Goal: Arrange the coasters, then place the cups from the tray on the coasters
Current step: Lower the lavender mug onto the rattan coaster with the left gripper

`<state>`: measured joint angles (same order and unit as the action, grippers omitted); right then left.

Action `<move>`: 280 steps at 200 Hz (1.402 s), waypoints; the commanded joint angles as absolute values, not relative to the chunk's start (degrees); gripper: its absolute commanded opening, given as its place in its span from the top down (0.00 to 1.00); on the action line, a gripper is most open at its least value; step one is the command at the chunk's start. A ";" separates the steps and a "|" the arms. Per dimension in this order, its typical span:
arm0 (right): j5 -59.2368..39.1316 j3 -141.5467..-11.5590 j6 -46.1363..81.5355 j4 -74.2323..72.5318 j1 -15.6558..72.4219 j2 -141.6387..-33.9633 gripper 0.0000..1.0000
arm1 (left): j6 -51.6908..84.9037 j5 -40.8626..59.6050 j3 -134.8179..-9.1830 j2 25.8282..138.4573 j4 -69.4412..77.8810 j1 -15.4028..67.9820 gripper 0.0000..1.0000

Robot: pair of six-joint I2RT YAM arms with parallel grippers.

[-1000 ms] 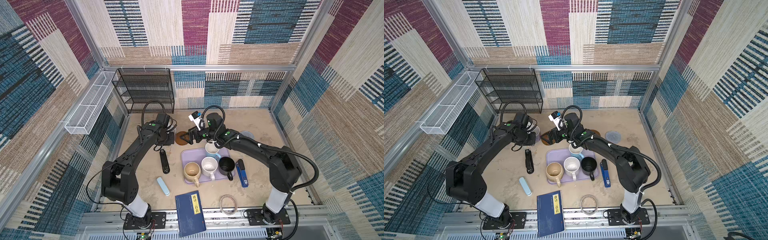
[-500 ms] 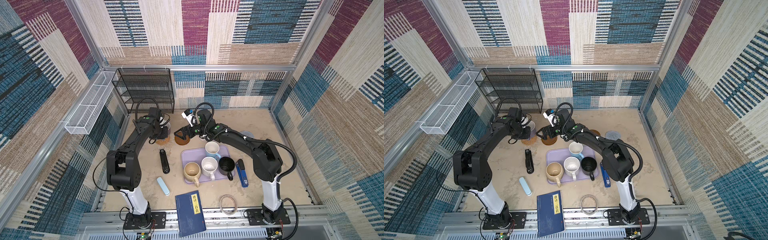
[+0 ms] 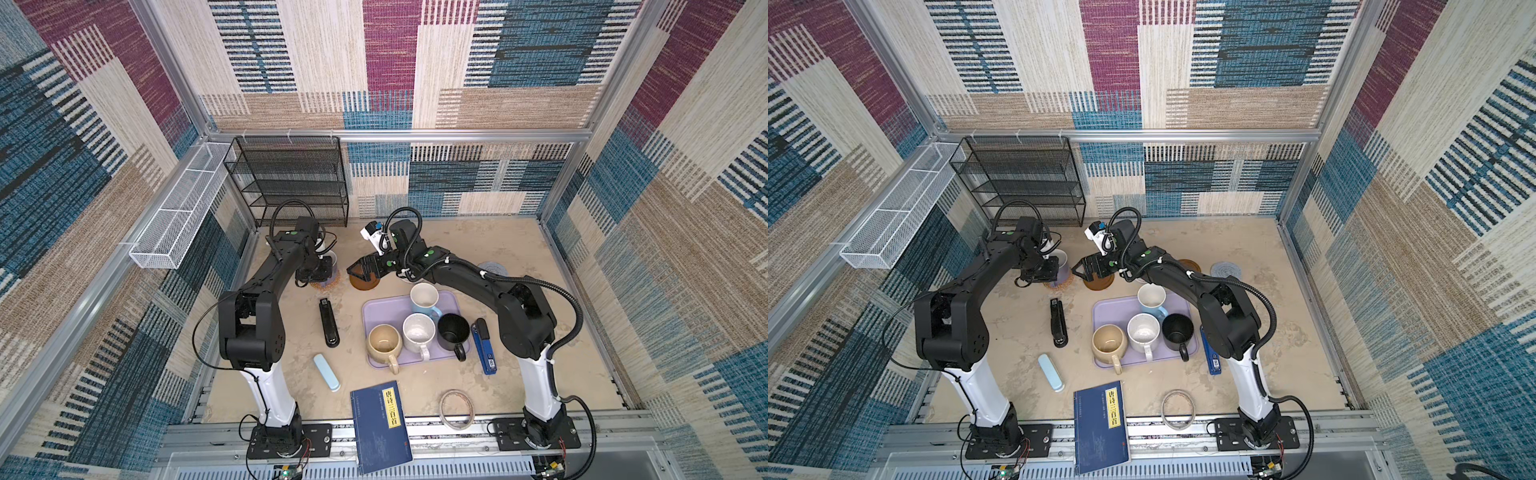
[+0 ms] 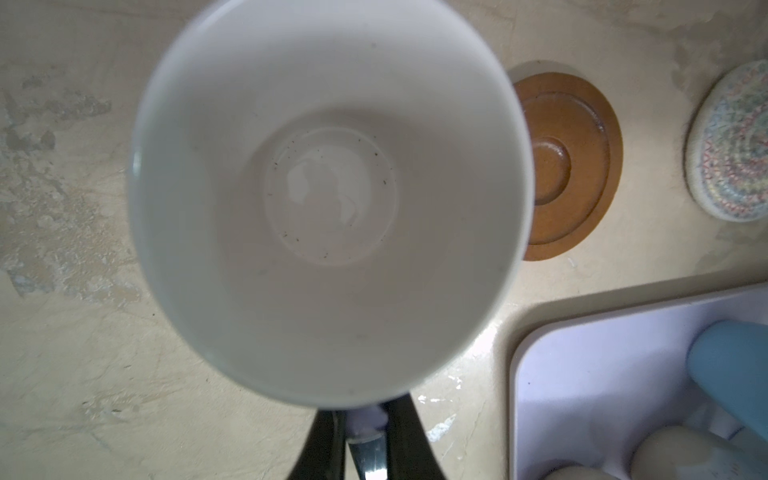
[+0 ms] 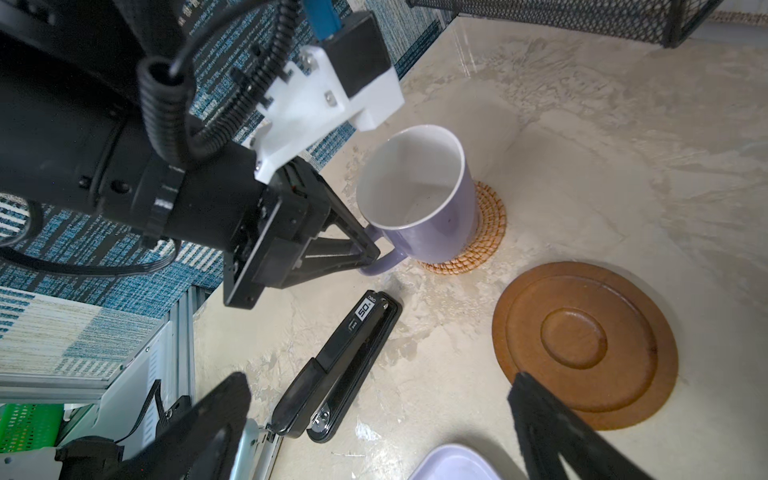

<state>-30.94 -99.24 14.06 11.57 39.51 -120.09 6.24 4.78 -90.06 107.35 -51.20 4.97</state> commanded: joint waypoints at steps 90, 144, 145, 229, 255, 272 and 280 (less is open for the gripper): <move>-30.73 -97.96 13.03 11.45 40.07 -120.25 0.00 | 5.10 7.80 -87.83 107.93 -46.80 3.54 1.00; -30.49 -96.14 13.16 11.08 40.08 -119.98 0.00 | 5.66 7.90 -86.73 106.18 -44.56 3.35 1.00; -30.49 -96.06 13.17 10.99 40.08 -120.02 0.00 | 5.60 7.91 -86.83 106.18 -44.60 3.35 1.00; -29.87 -95.44 12.69 11.39 40.13 -120.15 0.01 | 4.89 8.61 -88.60 108.22 -45.14 2.90 1.00; -29.92 -95.54 12.74 11.58 40.17 -120.44 0.01 | 5.09 7.83 -88.68 108.62 -44.70 2.83 1.00; -29.84 -95.62 12.59 11.85 40.17 -120.56 0.01 | 5.10 8.78 -88.19 108.37 -43.78 2.72 1.00; -29.79 -95.66 12.49 11.85 40.20 -120.50 0.01 | 5.01 9.24 -87.98 108.56 -43.47 2.64 1.00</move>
<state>-30.41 -95.35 12.99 11.90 40.05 -120.53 5.89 7.84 -88.23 108.55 -46.41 2.76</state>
